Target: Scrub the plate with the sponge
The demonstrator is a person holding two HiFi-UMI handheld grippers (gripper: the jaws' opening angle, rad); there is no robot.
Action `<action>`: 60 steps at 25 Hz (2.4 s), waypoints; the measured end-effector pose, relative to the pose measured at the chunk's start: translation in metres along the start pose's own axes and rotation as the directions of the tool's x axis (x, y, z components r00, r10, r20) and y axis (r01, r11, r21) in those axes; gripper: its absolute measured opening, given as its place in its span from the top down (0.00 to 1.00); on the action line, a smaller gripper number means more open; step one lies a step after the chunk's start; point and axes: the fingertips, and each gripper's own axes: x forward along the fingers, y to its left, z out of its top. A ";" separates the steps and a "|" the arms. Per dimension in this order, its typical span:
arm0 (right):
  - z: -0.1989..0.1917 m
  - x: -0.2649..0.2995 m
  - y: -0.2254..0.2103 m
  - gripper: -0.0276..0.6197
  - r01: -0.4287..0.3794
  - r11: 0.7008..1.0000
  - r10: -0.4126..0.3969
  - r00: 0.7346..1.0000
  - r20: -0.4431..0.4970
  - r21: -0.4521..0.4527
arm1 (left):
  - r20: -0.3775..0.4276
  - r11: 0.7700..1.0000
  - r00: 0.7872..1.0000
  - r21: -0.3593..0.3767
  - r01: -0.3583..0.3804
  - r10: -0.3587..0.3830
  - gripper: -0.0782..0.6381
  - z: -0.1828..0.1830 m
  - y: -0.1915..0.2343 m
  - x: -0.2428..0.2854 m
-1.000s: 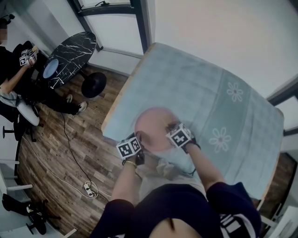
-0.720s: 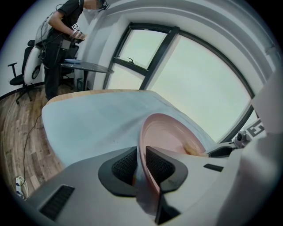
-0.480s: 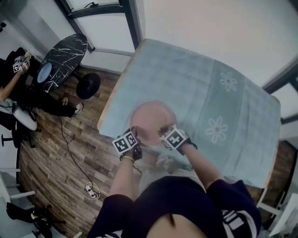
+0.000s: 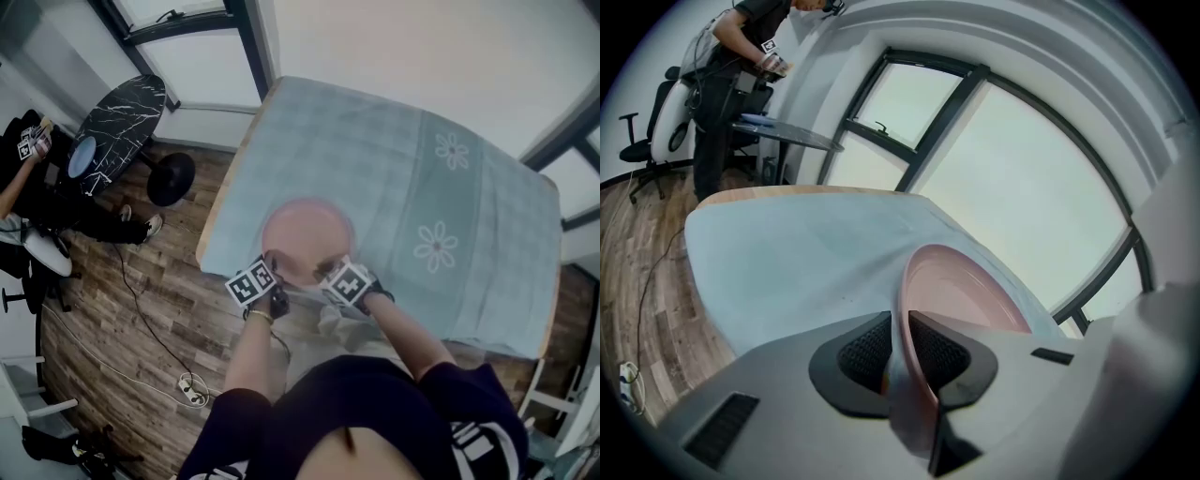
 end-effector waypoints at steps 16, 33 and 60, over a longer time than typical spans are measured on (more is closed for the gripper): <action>0.024 -0.032 0.013 0.90 0.166 0.977 -0.193 0.956 0.221 0.135 | -0.017 0.997 0.997 -0.031 0.068 -0.069 0.78 0.002 -0.004 0.001; 0.019 -0.099 0.029 0.90 0.255 0.898 -0.387 0.845 0.369 0.358 | 0.077 0.992 0.992 0.085 0.097 -0.104 0.60 -0.007 -0.034 -0.071; -0.016 -0.149 0.147 0.90 0.142 0.893 -0.364 0.787 0.498 0.428 | 0.114 0.972 0.977 0.171 0.162 -0.182 0.88 -0.071 -0.065 -0.237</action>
